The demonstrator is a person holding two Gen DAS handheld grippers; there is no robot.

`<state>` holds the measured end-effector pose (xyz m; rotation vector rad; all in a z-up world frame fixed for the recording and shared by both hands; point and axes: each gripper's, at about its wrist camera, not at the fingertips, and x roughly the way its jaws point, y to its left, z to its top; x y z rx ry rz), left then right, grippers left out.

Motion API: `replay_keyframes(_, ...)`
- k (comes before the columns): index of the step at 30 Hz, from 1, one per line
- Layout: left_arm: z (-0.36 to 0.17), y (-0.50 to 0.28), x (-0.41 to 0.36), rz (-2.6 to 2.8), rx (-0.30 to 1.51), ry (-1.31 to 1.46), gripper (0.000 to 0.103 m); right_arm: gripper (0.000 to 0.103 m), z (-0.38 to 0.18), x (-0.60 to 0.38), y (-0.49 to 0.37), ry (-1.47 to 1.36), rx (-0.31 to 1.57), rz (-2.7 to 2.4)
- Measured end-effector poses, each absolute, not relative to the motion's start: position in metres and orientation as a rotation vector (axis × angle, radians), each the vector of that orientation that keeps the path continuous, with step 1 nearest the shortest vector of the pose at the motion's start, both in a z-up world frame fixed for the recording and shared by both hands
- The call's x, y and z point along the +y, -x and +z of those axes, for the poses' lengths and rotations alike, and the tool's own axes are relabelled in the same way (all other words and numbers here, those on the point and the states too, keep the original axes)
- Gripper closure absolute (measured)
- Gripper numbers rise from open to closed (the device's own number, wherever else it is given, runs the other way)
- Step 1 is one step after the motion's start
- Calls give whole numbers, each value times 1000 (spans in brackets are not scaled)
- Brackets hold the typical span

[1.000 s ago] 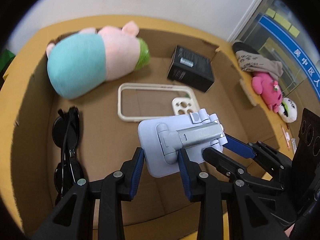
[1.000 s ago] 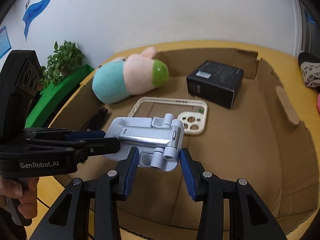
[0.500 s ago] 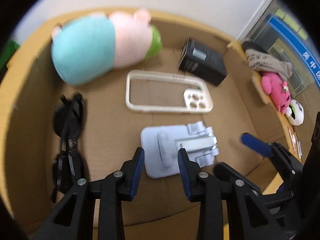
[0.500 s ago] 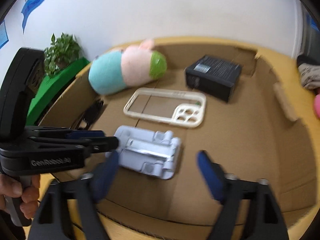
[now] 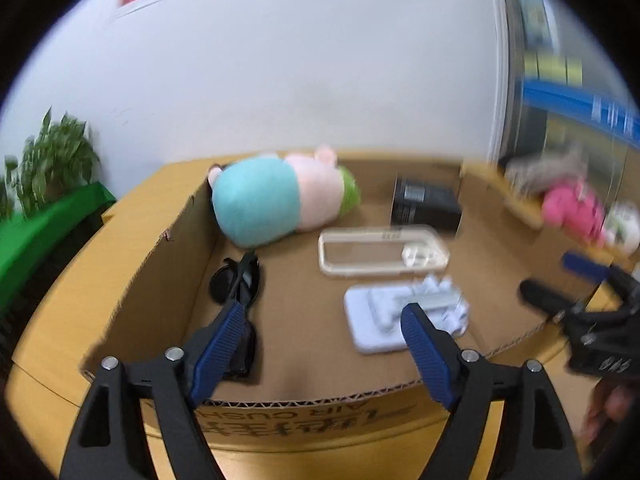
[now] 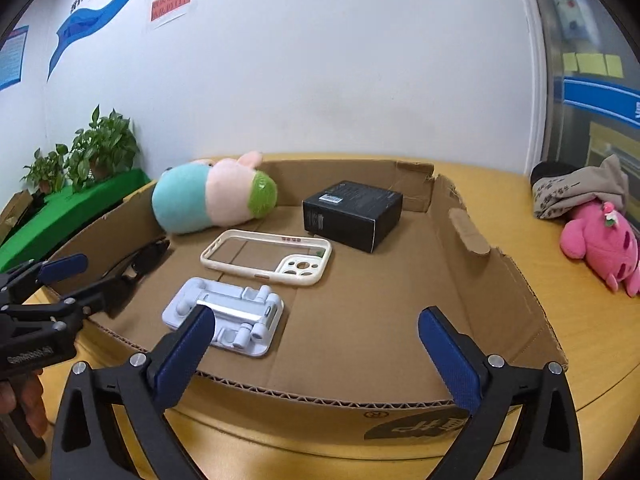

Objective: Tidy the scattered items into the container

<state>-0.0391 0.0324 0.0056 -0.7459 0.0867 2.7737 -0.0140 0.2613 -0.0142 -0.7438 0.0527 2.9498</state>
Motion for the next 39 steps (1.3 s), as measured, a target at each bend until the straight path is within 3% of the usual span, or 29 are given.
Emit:
replay_keyframes(5, -1, 34, 34, 2828, 110, 650, 16, 0, -16, 260, 10, 672, 36, 2963)
replay_keyframes(39, 0, 35, 34, 2835, 112, 654, 15, 0, -16, 261, 12, 671, 34, 2967)
